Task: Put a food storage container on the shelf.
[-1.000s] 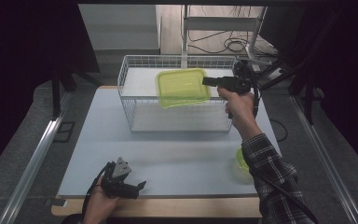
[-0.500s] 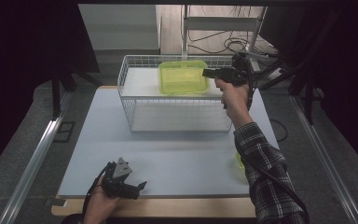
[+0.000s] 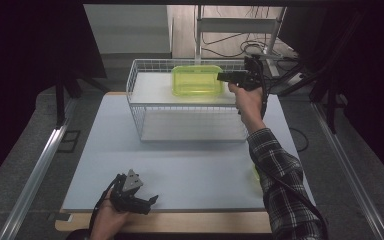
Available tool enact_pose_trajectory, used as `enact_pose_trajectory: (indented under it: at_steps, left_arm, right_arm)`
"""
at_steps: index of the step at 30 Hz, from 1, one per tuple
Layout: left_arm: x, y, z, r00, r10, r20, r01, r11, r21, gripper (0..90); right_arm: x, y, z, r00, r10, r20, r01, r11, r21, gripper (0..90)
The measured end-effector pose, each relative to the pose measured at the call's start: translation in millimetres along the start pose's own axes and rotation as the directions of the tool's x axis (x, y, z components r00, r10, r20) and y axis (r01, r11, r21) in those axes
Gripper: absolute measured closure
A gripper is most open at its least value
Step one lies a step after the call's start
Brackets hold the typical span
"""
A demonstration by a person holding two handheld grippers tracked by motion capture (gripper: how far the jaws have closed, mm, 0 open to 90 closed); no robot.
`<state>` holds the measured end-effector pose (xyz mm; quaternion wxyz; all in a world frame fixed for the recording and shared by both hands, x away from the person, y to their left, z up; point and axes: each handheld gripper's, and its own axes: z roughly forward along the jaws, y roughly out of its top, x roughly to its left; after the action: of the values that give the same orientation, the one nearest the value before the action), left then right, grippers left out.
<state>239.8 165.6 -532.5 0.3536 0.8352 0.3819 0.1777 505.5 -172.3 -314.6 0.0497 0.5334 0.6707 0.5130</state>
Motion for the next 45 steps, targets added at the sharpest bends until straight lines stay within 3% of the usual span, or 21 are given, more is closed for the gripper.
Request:
enact_pose_trajectory:
  at_steps: [12,15,18,27,33,45]
  left_arm:
    - [-0.6,0.0,0.5,1.0,0.008,0.003,-0.008,0.9999,0.007,2.6]
    - [-0.4,-0.2,0.6,1.0,0.007,0.002,-0.007,0.9999,0.007,2.6]
    - [-0.4,-0.1,0.7,1.0,0.007,0.002,-0.007,0.9999,0.007,2.6]
    - [0.6,0.7,-0.1,0.9998,-0.017,-0.002,0.017,0.9998,0.007,2.4]
    - [3.0,0.9,-2.4,0.9985,-0.055,0.005,0.055,0.9984,-0.013,1.8]
    - [2.2,0.6,-1.6,0.9991,-0.043,0.002,0.043,0.9987,-0.025,0.9]
  right_arm:
    - [-1.6,2.7,10.2,0.999,-0.021,0.041,0.02,1.0,0.018,65.7]
    - [-0.3,3.5,10.9,0.995,-0.064,0.077,0.063,0.998,0.016,62.5]
    - [1.3,4.3,9.6,0.9934,-0.075,0.087,0.074,0.997,0.022,62.2]
    - [0.8,2.0,-10.3,0.9947,-0.094,0.043,0.094,0.996,-0.008,52.6]
    - [-1.3,-5.6,-21.4,0.9935,-0.114,-0.004,0.114,0.993,0.015,47.3]
    - [0.9,-26.7,-39.2,0.9803,-0.191,-0.051,0.193,0.98,0.051,43.8]
